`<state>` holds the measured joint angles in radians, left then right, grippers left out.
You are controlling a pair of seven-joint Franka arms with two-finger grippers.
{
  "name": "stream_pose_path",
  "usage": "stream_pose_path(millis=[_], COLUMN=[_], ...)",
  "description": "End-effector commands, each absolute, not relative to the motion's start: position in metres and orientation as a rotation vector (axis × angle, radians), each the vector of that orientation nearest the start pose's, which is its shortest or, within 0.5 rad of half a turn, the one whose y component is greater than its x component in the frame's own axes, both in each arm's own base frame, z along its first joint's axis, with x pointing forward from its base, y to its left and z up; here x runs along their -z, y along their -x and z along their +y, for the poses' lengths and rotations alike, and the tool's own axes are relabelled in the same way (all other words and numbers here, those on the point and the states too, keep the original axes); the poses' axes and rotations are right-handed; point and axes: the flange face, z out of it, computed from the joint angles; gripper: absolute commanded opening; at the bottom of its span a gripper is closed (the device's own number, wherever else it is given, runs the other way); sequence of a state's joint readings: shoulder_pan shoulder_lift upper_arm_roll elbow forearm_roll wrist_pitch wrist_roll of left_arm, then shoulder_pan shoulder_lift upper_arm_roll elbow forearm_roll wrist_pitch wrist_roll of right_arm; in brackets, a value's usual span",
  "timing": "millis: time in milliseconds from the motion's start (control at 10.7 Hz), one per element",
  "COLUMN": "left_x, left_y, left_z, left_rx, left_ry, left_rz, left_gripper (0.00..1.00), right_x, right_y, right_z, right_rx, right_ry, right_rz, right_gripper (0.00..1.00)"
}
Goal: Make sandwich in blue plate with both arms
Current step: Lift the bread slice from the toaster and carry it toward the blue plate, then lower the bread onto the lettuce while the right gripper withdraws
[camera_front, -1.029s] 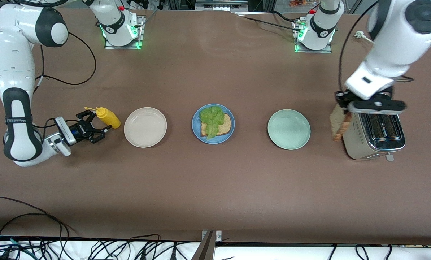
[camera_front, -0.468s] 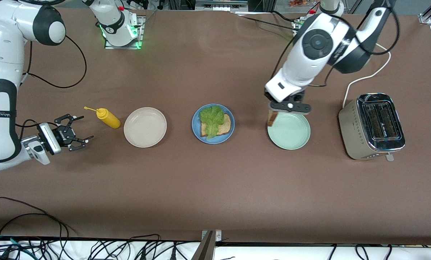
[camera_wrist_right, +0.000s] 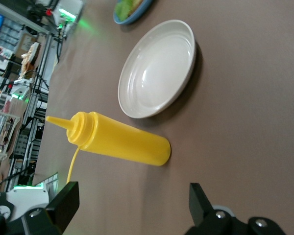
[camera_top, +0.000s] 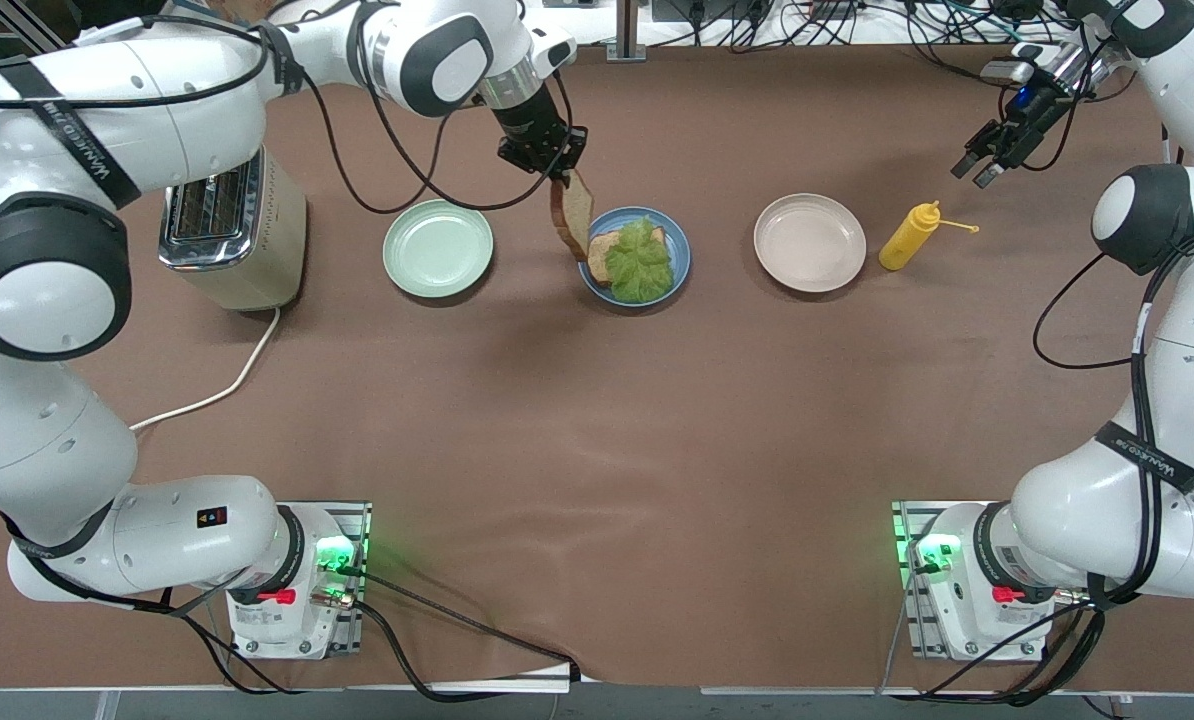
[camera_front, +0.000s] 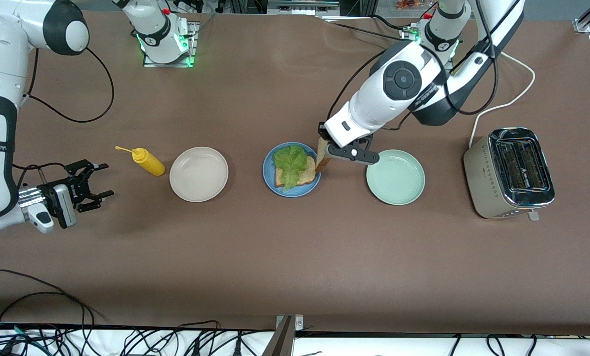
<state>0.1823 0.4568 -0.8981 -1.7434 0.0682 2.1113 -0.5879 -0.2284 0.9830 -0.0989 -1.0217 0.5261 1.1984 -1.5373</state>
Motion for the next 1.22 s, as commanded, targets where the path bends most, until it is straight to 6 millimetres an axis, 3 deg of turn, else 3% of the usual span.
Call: stream_pose_path(millis=[0, 94, 187, 281, 374, 561, 655, 842, 1122], left_x=[-0.386, -0.374, -0.372, -0.366, -0.358, -0.340, -0.330, -0.315, -0.298], left_y=[-0.542, -0.545, -0.541, -0.536, -0.532, -0.518, -0.515, -0.517, -0.518], left_z=[-0.399, -0.403, -0.409, -0.410, -0.410, -0.410, -0.406, -0.396, -0.393], left_rx=[-0.233, -0.220, -0.189, -0.159, -0.082, 0.015, 0.010, -0.062, -0.159], left_ry=[3.614, 3.670, 3.711, 3.747, 3.782, 3.810, 3.803, 3.866, 3.940], left_rz=[0.050, -0.001, -0.015, -0.057, -0.090, -0.114, -0.057, -0.015, -0.018], left_gripper=[0.00, 0.00, 0.00, 0.00, 0.00, 0.00, 0.00, 0.00, 0.00], right_x=[-0.268, -0.290, -0.299, -0.323, -0.335, -0.340, -0.355, -0.404, -0.476], right_y=[-0.678, -0.682, -0.687, -0.698, -0.703, -0.709, -0.710, -0.703, -0.692], right_z=[-0.147, -0.153, -0.155, -0.148, -0.140, -0.132, -0.127, -0.134, -0.112], right_rx=[-0.282, -0.341, -0.378, -0.373, -0.397, -0.434, -0.441, -0.426, -0.338], right_ry=[2.098, 2.237, 2.365, 2.499, 2.594, 2.771, 2.850, 2.978, 3.073], right_rz=[-1.171, -1.116, -1.029, -1.060, -1.013, -0.701, -0.521, -0.308, 0.036], right_gripper=[1.00, 1.00, 1.00, 1.00, 1.00, 1.00, 1.00, 1.00, 1.00])
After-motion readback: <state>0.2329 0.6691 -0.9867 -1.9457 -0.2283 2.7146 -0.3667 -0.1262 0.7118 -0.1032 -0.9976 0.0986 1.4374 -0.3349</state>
